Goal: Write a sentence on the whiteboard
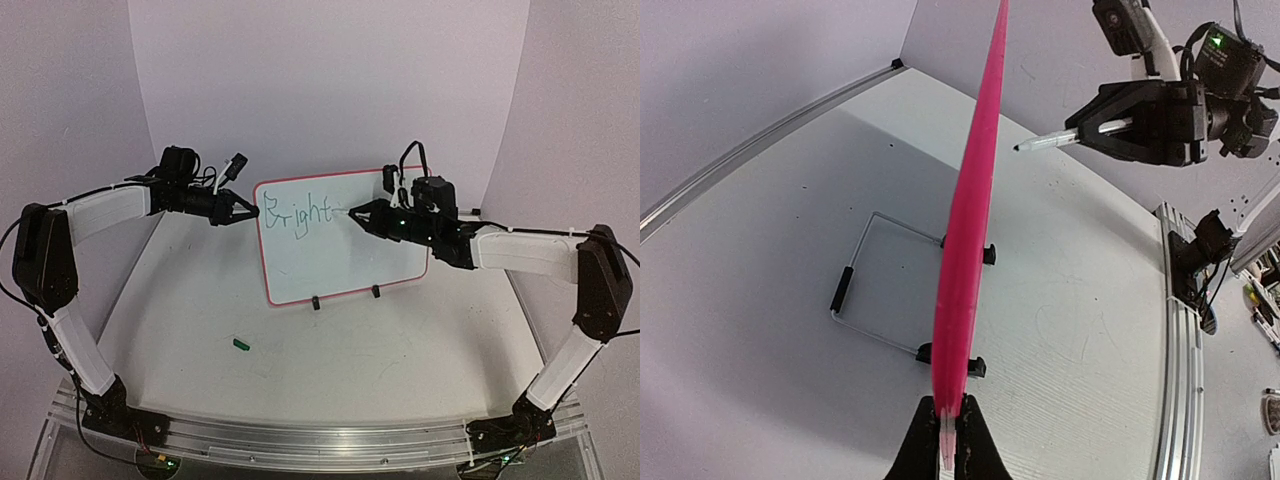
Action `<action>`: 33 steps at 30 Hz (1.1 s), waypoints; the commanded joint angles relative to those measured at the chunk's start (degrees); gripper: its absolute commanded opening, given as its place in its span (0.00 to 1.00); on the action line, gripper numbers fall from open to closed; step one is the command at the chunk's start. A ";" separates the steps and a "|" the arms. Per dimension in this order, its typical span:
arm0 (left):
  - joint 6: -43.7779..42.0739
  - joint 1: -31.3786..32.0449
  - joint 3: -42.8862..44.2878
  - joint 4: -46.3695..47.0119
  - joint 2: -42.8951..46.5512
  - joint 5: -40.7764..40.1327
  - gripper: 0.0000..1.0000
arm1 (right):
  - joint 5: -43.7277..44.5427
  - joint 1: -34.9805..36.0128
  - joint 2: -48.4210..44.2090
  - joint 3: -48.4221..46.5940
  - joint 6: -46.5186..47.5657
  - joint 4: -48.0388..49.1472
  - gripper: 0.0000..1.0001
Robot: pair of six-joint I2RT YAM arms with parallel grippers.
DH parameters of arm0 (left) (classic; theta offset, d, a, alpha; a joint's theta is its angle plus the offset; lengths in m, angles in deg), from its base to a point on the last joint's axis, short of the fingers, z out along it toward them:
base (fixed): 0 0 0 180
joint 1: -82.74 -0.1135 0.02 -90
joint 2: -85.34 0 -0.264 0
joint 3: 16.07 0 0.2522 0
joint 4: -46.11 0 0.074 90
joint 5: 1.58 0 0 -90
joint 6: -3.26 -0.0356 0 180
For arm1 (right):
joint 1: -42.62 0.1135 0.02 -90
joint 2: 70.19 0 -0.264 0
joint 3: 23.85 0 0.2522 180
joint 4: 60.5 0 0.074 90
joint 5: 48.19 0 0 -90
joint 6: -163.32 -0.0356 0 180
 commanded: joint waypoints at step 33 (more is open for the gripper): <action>-2.01 1.64 1.01 -5.45 2.62 -2.71 0.00 | -15.13 -10.19 -9.46 6.21 7.55 -5.13 0.00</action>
